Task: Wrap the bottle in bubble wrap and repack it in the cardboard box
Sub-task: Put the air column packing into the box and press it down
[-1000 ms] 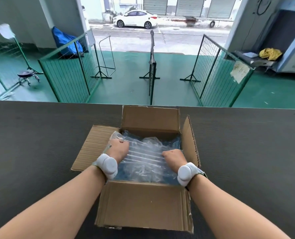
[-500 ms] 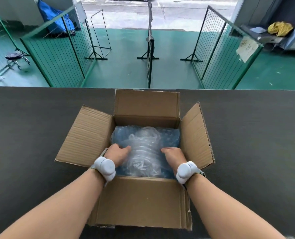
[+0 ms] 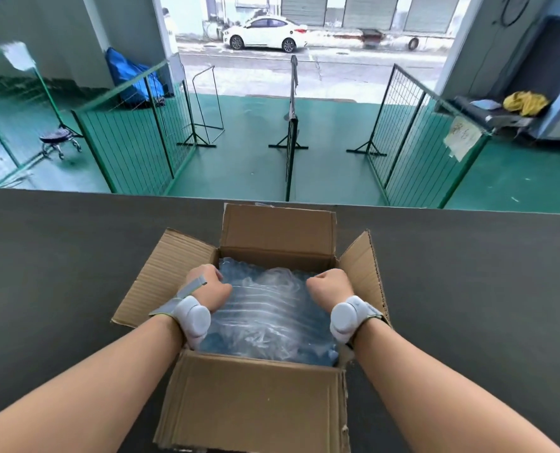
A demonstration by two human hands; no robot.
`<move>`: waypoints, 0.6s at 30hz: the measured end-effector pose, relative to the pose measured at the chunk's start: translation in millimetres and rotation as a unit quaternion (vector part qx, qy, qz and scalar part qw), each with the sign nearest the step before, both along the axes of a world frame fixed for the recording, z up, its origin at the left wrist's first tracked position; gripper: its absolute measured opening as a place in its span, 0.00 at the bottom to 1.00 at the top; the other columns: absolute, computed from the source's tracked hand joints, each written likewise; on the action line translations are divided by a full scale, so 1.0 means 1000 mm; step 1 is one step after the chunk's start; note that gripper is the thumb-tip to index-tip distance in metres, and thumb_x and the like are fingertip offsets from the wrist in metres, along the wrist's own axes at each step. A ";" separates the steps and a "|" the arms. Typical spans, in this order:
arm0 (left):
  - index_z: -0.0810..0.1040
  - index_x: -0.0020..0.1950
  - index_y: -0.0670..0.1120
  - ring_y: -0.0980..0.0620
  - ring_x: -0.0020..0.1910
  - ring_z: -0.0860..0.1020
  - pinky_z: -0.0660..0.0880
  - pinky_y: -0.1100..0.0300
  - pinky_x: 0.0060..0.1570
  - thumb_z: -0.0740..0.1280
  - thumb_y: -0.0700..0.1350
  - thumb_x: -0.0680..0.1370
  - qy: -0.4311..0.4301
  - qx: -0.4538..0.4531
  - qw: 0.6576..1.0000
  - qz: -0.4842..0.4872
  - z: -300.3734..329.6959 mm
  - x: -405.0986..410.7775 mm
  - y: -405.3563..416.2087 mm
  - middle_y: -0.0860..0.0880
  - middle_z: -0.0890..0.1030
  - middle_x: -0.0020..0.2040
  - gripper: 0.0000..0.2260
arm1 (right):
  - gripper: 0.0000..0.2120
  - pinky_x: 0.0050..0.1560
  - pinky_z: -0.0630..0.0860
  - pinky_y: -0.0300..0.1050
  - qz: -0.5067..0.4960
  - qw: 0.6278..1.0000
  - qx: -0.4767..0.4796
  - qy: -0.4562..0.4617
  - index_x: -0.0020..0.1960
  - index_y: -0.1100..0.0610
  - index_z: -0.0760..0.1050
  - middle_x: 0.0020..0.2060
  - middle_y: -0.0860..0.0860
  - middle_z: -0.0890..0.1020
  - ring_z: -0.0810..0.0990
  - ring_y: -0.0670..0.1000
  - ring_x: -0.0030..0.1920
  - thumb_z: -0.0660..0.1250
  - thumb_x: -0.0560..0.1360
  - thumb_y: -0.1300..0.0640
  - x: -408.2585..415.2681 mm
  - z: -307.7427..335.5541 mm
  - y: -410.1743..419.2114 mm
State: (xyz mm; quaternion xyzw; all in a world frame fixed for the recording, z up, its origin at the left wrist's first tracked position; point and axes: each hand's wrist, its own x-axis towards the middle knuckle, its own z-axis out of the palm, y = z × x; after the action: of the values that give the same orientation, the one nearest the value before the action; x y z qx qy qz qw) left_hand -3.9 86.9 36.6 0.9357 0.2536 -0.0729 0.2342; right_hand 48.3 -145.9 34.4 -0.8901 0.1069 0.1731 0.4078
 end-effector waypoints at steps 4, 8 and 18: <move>0.79 0.61 0.46 0.39 0.65 0.73 0.68 0.51 0.66 0.69 0.55 0.74 0.012 0.047 0.998 0.040 0.007 0.000 0.009 0.39 0.76 0.65 0.19 | 0.05 0.51 0.77 0.46 0.007 0.995 -0.075 -0.065 0.40 0.53 0.80 0.43 0.55 0.79 0.76 0.56 0.44 0.65 0.69 0.55 0.005 0.015 -0.012; 0.70 0.64 0.40 0.38 0.62 0.75 0.74 0.48 0.61 0.75 0.63 0.66 0.047 -0.056 0.994 0.076 -0.008 0.008 0.018 0.38 0.75 0.65 0.37 | 0.31 0.72 0.67 0.56 -0.005 0.984 -0.177 -0.017 0.71 0.57 0.71 0.74 0.58 0.65 0.65 0.64 0.74 0.71 0.71 0.47 0.007 0.007 -0.023; 0.62 0.72 0.35 0.46 0.50 0.76 0.73 0.54 0.47 0.79 0.65 0.63 0.075 -0.119 0.987 0.084 -0.022 0.011 0.005 0.41 0.77 0.62 0.51 | 0.57 0.63 0.78 0.50 0.012 0.993 -0.064 0.095 0.75 0.64 0.65 0.70 0.59 0.75 0.77 0.58 0.68 0.81 0.56 0.36 0.018 -0.032 -0.034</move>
State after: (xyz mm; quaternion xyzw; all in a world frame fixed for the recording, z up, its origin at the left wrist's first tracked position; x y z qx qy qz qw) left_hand 6.6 91.5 14.1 0.8686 0.3373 -0.1528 0.3293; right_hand 65.9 -179.6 2.4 -0.8953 0.1447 0.2544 0.3359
